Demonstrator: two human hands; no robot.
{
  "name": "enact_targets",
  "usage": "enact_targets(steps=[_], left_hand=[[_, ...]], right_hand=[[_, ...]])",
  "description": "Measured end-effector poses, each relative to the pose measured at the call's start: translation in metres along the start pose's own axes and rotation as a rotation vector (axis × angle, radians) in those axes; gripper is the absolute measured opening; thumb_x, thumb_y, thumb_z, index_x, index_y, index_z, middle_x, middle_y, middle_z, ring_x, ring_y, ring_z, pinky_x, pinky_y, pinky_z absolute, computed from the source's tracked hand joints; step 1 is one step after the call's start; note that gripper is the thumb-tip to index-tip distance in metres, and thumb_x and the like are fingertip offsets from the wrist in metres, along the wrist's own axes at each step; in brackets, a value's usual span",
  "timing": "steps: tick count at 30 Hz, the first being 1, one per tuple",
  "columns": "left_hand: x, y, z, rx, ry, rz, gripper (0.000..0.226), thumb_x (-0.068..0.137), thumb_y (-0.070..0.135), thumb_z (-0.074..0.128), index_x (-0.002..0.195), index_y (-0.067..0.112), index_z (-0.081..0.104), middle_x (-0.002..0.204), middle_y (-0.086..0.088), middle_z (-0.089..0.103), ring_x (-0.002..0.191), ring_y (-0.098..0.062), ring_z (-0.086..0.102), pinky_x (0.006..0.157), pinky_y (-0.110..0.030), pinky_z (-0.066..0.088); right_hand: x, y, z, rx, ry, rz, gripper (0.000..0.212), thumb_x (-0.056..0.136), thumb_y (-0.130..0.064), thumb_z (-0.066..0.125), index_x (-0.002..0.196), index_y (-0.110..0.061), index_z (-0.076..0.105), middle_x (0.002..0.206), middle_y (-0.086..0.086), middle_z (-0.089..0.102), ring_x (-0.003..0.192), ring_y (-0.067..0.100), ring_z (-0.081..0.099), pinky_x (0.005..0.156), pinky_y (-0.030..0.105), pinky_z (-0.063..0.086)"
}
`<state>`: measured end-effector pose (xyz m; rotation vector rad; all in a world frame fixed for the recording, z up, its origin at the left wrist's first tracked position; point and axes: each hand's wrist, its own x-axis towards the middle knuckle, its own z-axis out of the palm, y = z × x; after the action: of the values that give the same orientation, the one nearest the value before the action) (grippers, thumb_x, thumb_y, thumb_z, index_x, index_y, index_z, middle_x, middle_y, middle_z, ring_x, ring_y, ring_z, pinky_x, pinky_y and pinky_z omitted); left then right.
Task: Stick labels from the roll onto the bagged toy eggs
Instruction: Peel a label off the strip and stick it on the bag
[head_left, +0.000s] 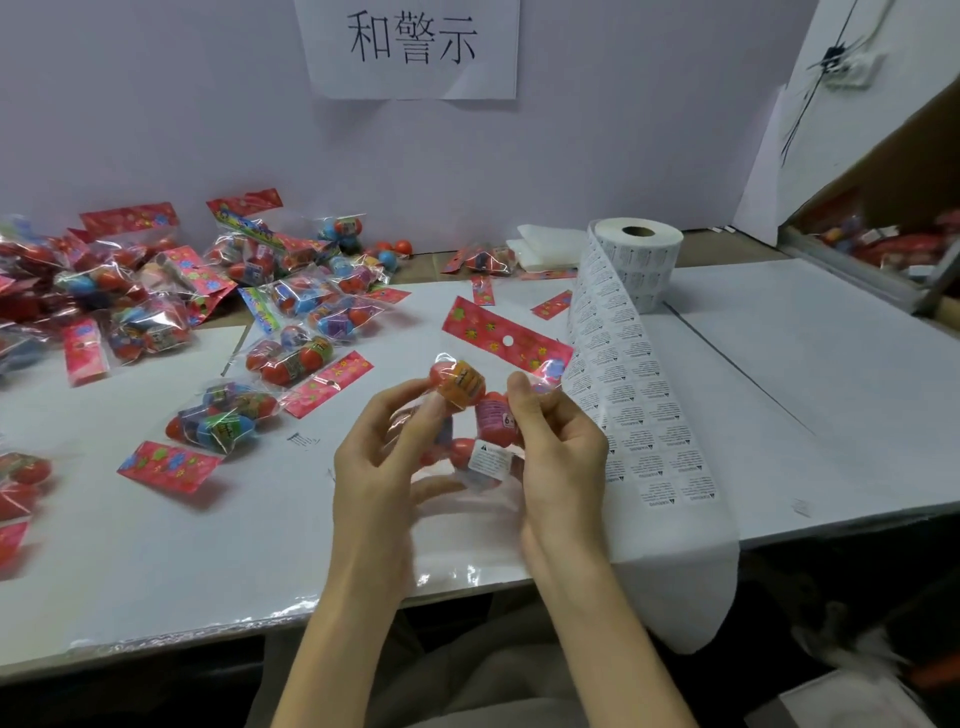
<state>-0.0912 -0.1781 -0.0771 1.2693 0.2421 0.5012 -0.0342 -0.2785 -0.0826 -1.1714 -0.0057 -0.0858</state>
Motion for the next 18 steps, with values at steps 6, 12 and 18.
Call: enact_targets(steps=[6,12,18], left_hand=[[-0.0010,0.0020,0.0032,0.022,-0.060,0.000,0.052,0.061,0.046,0.087,0.111,0.040,0.073,0.101,-0.004,0.079,0.086,-0.027,0.078,0.061,-0.038,0.063],[0.0017,-0.0048,0.0006,0.122,-0.041,0.041,0.065,0.065,0.036,0.089,0.124,0.040,0.063,0.098,0.001,0.080,0.089,-0.023,0.078,0.077,-0.035,0.064],[0.0034,-0.0041,0.0001,0.004,-0.006,-0.004,0.072,0.065,0.032,0.087,0.129,0.038,0.056,0.108,-0.001,0.079,0.097,-0.025,0.077,0.073,-0.030,0.063]], right_hand=[[0.0001,-0.0025,0.0007,0.053,0.010,0.036,0.033,0.076,-0.046,0.078,0.070,-0.018,0.063,0.077,0.013,0.070,0.072,0.027,0.069,0.072,0.050,0.062],[0.0004,-0.0001,-0.0010,0.025,0.014,-0.004,0.032,0.075,-0.046,0.078,0.066,-0.021,0.060,0.074,0.009,0.071,0.072,0.023,0.070,0.066,0.040,0.060],[0.0014,0.0007,-0.0026,0.032,0.052,-0.016,0.030,0.087,-0.035,0.077,0.076,-0.011,0.063,0.077,0.007,0.075,0.072,0.019,0.075,0.062,0.032,0.059]])
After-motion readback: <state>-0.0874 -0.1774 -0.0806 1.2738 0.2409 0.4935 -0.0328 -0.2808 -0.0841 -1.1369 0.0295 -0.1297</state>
